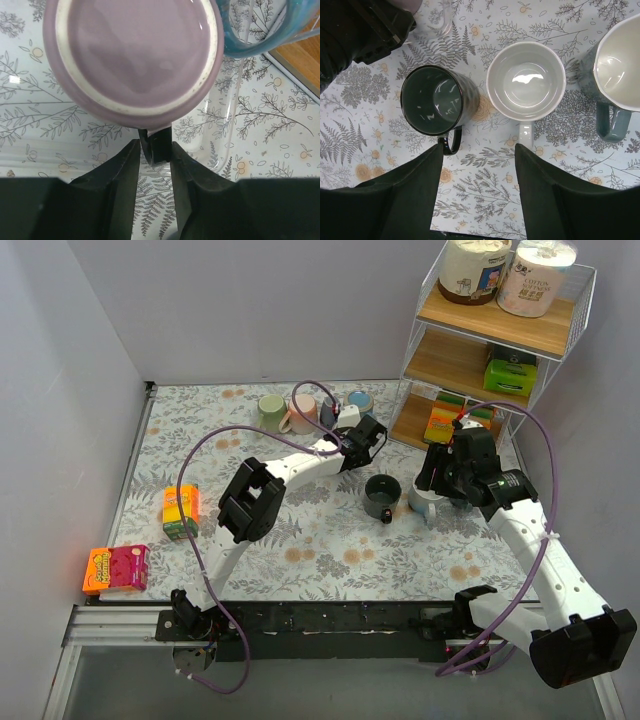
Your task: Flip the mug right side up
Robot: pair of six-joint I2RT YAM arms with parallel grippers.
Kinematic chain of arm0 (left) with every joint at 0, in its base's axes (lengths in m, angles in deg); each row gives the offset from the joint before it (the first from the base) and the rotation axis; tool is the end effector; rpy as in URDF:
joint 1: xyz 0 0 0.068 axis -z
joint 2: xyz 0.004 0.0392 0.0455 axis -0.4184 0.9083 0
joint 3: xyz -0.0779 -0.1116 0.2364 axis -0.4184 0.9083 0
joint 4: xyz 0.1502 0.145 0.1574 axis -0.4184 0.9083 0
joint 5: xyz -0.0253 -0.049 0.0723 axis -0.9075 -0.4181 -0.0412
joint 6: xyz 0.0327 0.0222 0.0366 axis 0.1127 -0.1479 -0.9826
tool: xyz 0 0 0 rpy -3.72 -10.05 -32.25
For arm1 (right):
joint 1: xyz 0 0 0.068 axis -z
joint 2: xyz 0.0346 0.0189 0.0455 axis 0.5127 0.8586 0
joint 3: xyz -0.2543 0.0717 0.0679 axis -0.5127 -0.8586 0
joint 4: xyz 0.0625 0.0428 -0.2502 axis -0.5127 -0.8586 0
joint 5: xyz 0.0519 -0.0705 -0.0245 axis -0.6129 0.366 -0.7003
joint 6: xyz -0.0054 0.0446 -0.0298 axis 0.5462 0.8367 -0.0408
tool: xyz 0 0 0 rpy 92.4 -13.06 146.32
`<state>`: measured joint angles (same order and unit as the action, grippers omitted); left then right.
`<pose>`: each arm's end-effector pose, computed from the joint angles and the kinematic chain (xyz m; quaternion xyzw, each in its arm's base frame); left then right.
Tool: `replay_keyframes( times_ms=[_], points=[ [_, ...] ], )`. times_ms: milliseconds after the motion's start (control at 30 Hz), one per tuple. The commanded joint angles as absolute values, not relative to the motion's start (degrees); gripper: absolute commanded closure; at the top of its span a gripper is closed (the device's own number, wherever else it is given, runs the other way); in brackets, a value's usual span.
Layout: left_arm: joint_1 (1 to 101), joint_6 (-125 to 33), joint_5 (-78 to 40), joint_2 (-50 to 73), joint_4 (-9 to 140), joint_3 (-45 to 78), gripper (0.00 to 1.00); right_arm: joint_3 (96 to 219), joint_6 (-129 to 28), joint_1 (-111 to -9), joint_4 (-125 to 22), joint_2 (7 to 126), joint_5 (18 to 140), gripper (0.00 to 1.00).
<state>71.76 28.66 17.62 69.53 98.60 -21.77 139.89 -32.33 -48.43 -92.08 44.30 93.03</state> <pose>0.3609 -0.3627 0.1808 -0.3766 0.8456 -0.1823 0.3314 0.2032 0.0604 0.3229 0.0832 0.9088 0.1014 0.3961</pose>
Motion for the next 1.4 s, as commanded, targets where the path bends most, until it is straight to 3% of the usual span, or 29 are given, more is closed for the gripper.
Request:
replay_keyframes(
  times_ms=[0, 133, 300, 467, 933, 1367],
  points=[
    [72.1, 26.4, 21.0, 65.8, 99.0, -23.2, 0.7, 140.0, -33.1, -48.2, -89.7, 43.5, 92.2, 0.34],
    [72.1, 26.2, 21.3, 66.0, 99.1, -23.6, 0.62, 140.2, -33.2, -48.0, -89.7, 43.7, 92.1, 0.34],
    [72.1, 25.5, 22.1, 66.6, 99.0, -24.8, 0.6, 140.0, -33.2, -48.1, -89.6, 43.9, 92.1, 0.35],
    [72.1, 24.6, 22.4, 66.6, 98.4, -26.0, 0.67, 139.7, -33.3, -48.0, -89.6, 44.0, 91.8, 0.34],
    [71.8, 24.1, 22.5, 68.1, 98.4, -26.5, 0.73, 139.2, -33.0, -47.6, -89.7, 43.6, 91.8, 0.35],
    [71.5, 23.9, 21.5, 68.7, 98.7, -26.3, 0.71, 139.5, -33.2, -47.4, -89.8, 43.4, 91.9, 0.35]
  ],
)
